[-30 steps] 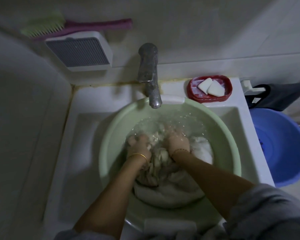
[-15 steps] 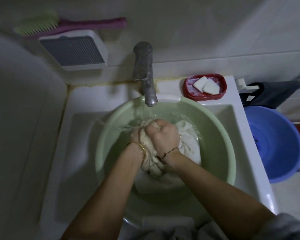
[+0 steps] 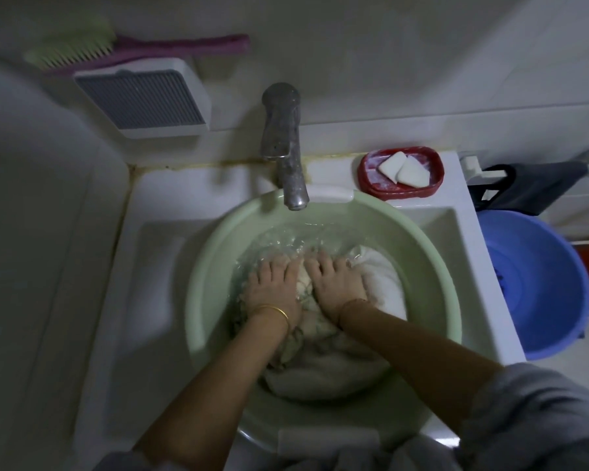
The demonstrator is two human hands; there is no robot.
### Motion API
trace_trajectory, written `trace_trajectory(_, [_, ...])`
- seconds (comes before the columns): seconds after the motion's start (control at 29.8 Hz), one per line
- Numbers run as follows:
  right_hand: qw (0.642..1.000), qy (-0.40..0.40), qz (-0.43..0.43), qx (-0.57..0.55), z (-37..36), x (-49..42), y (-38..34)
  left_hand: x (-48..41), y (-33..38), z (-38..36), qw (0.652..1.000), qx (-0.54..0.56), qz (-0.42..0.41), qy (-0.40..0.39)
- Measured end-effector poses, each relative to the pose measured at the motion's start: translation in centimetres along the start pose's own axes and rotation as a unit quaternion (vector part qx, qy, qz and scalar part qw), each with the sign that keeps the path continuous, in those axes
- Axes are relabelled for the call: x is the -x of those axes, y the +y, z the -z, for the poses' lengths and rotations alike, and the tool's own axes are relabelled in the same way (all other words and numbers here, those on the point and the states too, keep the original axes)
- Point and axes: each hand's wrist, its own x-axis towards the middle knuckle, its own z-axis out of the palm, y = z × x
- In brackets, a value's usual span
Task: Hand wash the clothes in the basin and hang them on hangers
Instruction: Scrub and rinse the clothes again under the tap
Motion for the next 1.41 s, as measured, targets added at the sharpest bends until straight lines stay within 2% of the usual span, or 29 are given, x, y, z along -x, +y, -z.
trace_trajectory(0.07, [0.999, -0.04, 0.016, 0.022, -0.5, -0.6, 1.3, -0.1, 0.5, -0.6, 0.995, -0.033, 0.049, -0.081])
trace_trajectory(0.13, [0.996, -0.059, -0.033, 0.052, -0.6, -1.3, 1.9, -0.1, 1.3, -0.9, 0.986, -0.03, 0.094, -0.137])
trace_trajectory(0.2, [0.995, -0.053, -0.079, 0.028, -0.2, -1.5, 1.4, -0.2, 1.7, -0.4, 0.983, -0.022, 0.1, -0.153])
trace_trajectory(0.24, [0.997, -0.044, -0.063, 0.009, 0.0, -1.4, 1.0, -0.1, 1.5, 0.1, 0.983, -0.028, 0.079, -0.163])
trace_trajectory(0.3, [0.998, -0.041, 0.031, -0.027, 0.0, -1.0, 0.6, -0.2, 0.7, 1.9, 0.98, -0.007, 0.005, -0.199])
trace_trajectory(0.37, [0.984, -0.033, 0.091, -0.151, 0.4, -0.8, 1.0, -0.4, -0.7, 4.1, 0.98, 0.039, -0.015, -0.196])
trace_trajectory(0.44, [0.93, -0.026, 0.075, -0.36, 1.7, -0.2, 1.4, -0.6, -2.2, 5.6, 0.994, 0.08, 0.007, -0.073])
trace_trajectory(0.5, [0.855, -0.008, 0.071, -0.514, 3.5, 0.3, 1.9, -0.8, -3.0, 6.0, 0.983, 0.176, -0.039, 0.033])
trace_trajectory(0.57, [0.797, 0.002, 0.095, -0.597, 5.0, 0.9, 2.4, -0.6, -3.0, 6.5, 0.943, 0.299, -0.141, 0.023])
trace_trajectory(0.64, [0.762, -0.01, 0.095, -0.64, 6.2, 1.6, 2.7, -0.2, -2.6, 7.0, 0.904, 0.39, -0.174, -0.01])
trace_trajectory(0.71, [0.781, -0.009, 0.084, -0.619, 7.2, 2.1, 3.2, 0.1, -2.6, 7.0, 0.897, 0.414, -0.156, 0.016])
trace_trajectory(0.74, [0.808, -0.004, 0.079, -0.584, 7.4, 2.2, 3.6, 0.3, -2.9, 7.0, 0.896, 0.419, -0.14, 0.042])
trace_trajectory(0.81, [0.883, -0.001, 0.074, -0.463, 7.7, 2.3, 4.5, 0.6, -3.8, 7.1, 0.884, 0.448, -0.11, 0.076])
trace_trajectory(0.87, [0.931, -0.027, 0.051, -0.36, 7.6, 2.4, 5.5, 1.0, -5.0, 7.7, 0.873, 0.475, -0.075, 0.085])
trace_trajectory(0.97, [0.958, -0.076, 0.015, -0.276, 7.8, 2.6, 7.1, 1.1, -7.3, 8.4, 0.851, 0.52, -0.017, 0.067])
trace_trajectory(1.04, [0.96, -0.084, 0.012, -0.268, 8.3, 2.5, 7.9, 1.6, -8.0, 8.7, 0.838, 0.543, -0.028, 0.036])
trace_trajectory(1.08, [0.952, -0.07, 0.008, -0.297, 8.5, 2.4, 7.8, 1.8, -7.9, 8.6, 0.843, 0.536, -0.032, 0.022])
trace_trajectory(1.14, [0.929, -0.01, -0.007, -0.37, 8.2, 2.0, 7.0, 1.9, -6.9, 7.8, 0.88, 0.473, -0.01, 0.039])
trace_trajectory(1.21, [0.932, 0.034, -0.013, -0.36, 7.4, 1.0, 5.3, 1.5, -4.8, 6.8, 0.925, 0.359, 0.015, 0.127])
trace_trajectory(1.28, [0.961, 0.059, -0.008, -0.27, 5.8, 0.1, 3.5, 0.8, -2.5, 5.5, 0.951, 0.264, 0.024, 0.158])
trace_trajectory(1.38, [0.993, 0.099, 0.011, -0.056, 3.0, -0.2, 0.9, -0.3, 0.0, 2.3, 0.987, 0.145, 0.047, 0.048])
trace_trajectory(1.41, [0.997, 0.075, 0.029, 0.007, 1.9, -0.1, 0.2, -0.3, 0.5, 1.2, 0.991, 0.122, 0.053, 0.003])
